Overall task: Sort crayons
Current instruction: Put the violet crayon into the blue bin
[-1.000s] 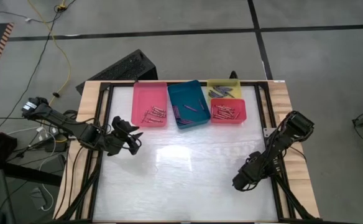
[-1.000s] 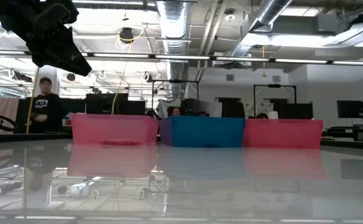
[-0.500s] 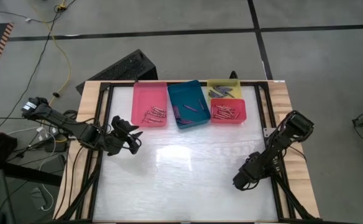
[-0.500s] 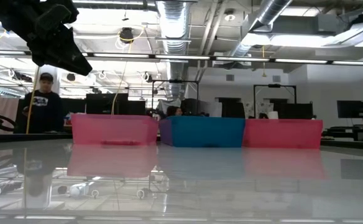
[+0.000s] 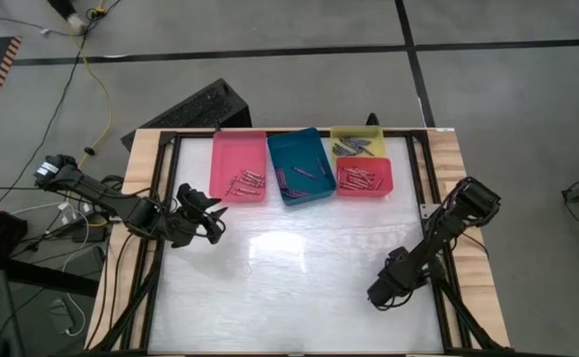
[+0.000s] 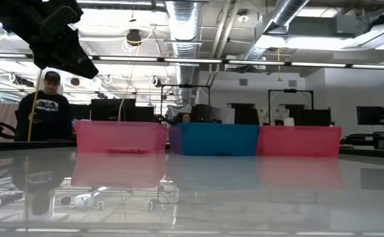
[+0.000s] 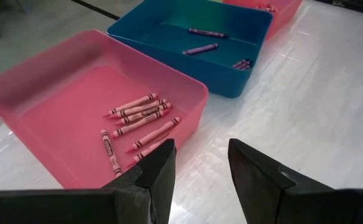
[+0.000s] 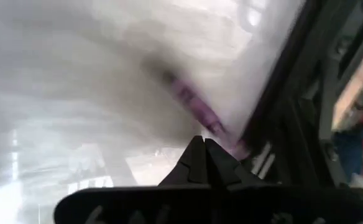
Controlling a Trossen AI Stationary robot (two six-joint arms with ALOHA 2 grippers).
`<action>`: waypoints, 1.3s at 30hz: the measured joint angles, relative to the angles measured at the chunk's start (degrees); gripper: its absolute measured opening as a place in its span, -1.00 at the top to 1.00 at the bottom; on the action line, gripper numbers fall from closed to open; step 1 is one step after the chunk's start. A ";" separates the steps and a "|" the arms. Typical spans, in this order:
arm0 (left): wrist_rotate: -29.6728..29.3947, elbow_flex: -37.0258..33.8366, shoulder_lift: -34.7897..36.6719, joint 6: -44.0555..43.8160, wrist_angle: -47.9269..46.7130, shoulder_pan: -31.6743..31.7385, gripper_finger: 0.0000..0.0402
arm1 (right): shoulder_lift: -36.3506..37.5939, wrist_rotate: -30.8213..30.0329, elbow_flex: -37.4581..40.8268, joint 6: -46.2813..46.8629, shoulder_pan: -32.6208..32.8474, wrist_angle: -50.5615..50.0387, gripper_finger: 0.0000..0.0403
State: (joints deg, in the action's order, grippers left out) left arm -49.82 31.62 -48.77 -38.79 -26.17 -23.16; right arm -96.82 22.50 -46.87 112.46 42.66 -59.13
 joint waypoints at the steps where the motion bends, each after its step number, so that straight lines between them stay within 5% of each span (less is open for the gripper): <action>1: -0.02 0.00 0.00 0.00 0.00 0.00 0.31 | 0.00 -0.80 -0.60 -0.02 0.02 0.02 1.00; 12: -0.07 0.00 0.00 0.00 0.11 0.00 0.31 | 0.00 -12.91 -8.99 -4.01 -0.09 -4.14 1.00; 20: -0.07 0.00 0.00 0.00 0.11 0.00 0.31 | 0.64 -18.66 -14.90 -24.56 0.44 -19.09 0.97; 24: -0.07 0.00 0.00 -0.22 0.11 0.01 0.31 | 3.89 -16.96 -14.42 -34.52 0.44 -19.38 0.77; 33: -0.07 0.00 0.00 0.07 0.09 0.02 0.31 | 9.64 -18.41 -13.93 -46.61 0.49 -18.81 -0.04; 39: -0.04 0.00 0.00 0.04 -0.02 0.00 0.31 | 9.90 -18.66 -13.90 -51.92 0.50 -18.01 -0.11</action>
State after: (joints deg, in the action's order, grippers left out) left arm -49.87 31.62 -48.77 -38.74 -26.20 -23.16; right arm -86.91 3.83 -60.77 60.55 43.15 -77.14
